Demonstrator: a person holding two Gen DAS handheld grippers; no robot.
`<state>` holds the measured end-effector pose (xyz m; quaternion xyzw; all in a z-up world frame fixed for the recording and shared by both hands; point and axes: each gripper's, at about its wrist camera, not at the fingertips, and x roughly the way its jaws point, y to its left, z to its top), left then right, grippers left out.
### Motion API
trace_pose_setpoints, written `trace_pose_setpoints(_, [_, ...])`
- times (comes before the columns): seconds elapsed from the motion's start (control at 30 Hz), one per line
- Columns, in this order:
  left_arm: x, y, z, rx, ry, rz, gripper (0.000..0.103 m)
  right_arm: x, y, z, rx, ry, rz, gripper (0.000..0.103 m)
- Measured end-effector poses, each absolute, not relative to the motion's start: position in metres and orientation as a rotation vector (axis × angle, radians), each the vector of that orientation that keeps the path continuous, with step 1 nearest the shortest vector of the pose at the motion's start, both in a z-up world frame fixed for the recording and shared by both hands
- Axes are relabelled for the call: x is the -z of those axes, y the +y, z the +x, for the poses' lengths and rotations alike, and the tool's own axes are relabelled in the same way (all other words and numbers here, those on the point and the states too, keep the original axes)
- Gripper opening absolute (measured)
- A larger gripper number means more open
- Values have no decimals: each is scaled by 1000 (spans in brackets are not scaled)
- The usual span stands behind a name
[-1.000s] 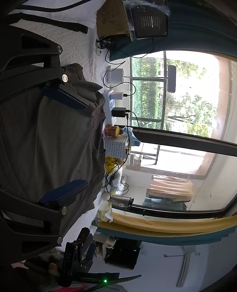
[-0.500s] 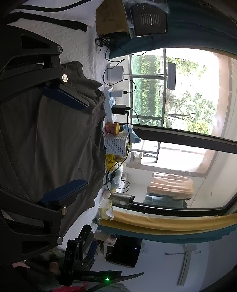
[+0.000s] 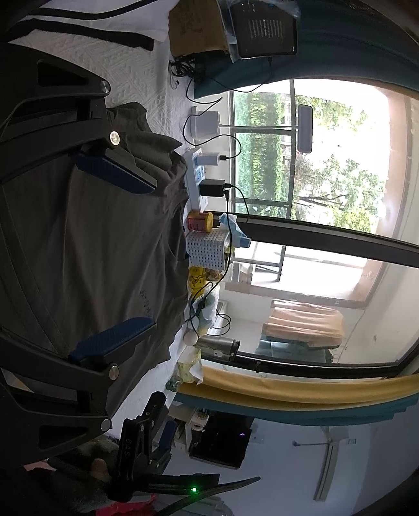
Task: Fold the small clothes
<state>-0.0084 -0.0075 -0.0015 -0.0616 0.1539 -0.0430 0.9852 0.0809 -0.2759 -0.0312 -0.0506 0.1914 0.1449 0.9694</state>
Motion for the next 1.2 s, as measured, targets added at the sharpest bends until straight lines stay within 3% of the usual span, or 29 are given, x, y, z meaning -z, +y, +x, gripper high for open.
trace_pose_setpoints(1.2, [9, -8, 41, 35, 412, -136, 82, 38, -288, 126, -311, 449, -87, 102])
